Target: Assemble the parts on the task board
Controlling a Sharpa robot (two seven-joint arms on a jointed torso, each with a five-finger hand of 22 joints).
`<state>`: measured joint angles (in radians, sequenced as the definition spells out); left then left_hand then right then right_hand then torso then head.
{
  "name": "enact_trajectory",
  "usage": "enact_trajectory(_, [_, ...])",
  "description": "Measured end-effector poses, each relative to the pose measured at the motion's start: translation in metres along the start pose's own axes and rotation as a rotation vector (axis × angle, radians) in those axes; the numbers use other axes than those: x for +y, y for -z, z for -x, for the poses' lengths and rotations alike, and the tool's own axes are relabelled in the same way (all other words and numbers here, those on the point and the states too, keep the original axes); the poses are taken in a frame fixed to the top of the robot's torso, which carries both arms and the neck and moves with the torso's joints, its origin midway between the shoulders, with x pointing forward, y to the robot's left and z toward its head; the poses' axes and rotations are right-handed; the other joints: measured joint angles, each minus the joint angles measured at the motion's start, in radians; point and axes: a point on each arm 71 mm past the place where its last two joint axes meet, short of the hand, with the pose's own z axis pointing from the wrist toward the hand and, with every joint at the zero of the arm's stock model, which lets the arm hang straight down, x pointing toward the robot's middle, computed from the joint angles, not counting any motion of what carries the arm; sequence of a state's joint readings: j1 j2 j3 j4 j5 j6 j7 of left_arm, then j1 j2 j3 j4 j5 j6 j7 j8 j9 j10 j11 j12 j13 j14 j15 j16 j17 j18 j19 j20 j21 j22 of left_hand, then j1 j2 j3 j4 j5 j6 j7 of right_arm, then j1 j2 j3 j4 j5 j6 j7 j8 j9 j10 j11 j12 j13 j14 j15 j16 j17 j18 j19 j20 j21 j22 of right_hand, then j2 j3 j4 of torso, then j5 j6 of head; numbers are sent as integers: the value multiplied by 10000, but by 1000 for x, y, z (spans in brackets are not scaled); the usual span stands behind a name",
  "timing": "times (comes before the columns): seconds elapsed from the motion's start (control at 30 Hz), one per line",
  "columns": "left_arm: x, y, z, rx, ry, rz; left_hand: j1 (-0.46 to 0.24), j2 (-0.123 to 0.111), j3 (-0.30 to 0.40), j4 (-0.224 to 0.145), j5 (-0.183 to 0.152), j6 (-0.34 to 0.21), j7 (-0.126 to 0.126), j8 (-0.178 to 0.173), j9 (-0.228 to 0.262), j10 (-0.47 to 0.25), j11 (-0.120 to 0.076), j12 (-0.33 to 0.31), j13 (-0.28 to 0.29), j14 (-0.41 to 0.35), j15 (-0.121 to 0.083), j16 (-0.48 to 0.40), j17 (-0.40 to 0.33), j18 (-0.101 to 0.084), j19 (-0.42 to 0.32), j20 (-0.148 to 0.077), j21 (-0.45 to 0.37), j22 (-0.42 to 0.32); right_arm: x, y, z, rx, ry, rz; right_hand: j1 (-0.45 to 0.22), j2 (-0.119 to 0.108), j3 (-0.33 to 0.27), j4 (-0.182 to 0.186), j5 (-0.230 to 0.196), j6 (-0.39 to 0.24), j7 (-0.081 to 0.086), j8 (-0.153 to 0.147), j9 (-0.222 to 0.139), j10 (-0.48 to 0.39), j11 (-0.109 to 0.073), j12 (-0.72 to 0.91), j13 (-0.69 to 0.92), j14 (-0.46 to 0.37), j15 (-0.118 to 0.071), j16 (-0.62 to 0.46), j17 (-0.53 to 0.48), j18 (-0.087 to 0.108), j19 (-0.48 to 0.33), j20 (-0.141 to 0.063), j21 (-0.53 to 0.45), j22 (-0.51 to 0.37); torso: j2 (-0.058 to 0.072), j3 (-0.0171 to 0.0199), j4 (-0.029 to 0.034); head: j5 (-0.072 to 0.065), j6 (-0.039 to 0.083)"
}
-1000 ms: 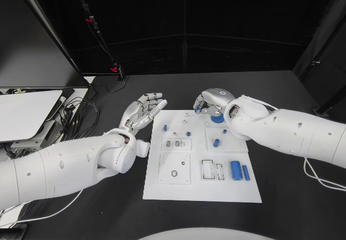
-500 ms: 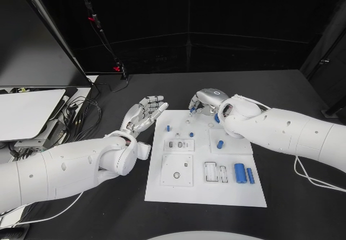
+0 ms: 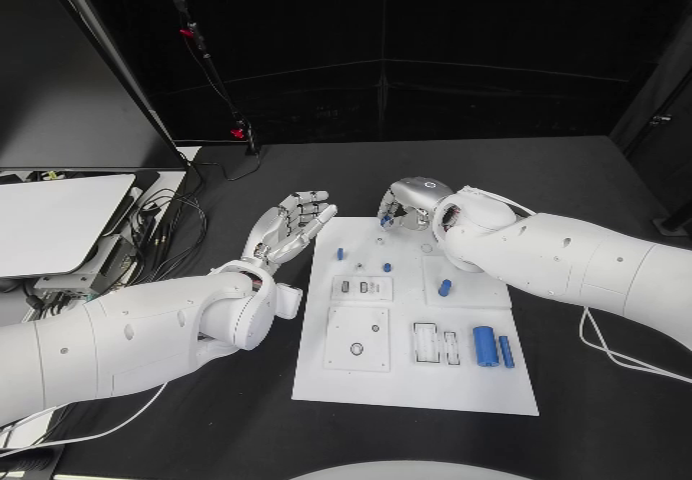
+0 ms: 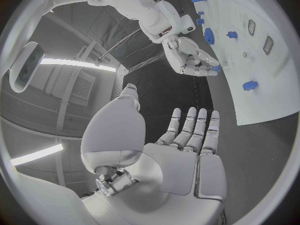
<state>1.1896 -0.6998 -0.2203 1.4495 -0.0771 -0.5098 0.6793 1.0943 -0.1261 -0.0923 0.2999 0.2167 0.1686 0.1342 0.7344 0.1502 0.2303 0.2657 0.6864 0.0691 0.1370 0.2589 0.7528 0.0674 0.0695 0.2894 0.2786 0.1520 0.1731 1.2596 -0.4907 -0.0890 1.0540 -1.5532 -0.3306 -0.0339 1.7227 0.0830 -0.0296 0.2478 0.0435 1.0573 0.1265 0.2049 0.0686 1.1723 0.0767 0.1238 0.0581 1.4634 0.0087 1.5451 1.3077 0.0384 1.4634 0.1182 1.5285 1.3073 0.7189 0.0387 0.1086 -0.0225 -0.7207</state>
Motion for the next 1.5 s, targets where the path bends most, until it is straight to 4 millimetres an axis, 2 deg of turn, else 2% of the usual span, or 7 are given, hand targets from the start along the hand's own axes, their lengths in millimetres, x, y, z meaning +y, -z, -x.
enact_trajectory(0.53, [0,0,0,14,12,1,0,0,0,0,0,0,0,-2,-9,0,0,0,1,0,0,0,0,0,0,0,0,-1,-2,-6,-2,61,95,-226,26,-28,47,58,11,17,21,-114,-6,34,36,-135,6,0,0,0,-1,0,0,0,0,8,-23,-23,-21,68,-15])
enact_trajectory(0.8, [0,0,1,-4,-3,6,13,97,56,0,0,0,0,34,-36,0,-1,9,1,-36,36,3,0,0,-22,22,0,-2,0,-9,-3,119,109,-209,25,-29,45,116,15,16,22,-165,-23,35,38,-195,5,0,0,0,-2,0,0,0,0,7,-33,-31,-25,57,2])
enact_trajectory(1.5, [0,0,1,0,-6,6,-28,135,56,0,0,0,0,34,-46,0,0,37,2,-36,35,40,0,0,-37,37,0,-3,2,-12,-6,266,124,-254,-16,-70,57,190,17,-4,35,-232,-21,34,38,-329,25,20,21,0,-3,0,0,0,0,5,-49,-53,-31,73,-76])
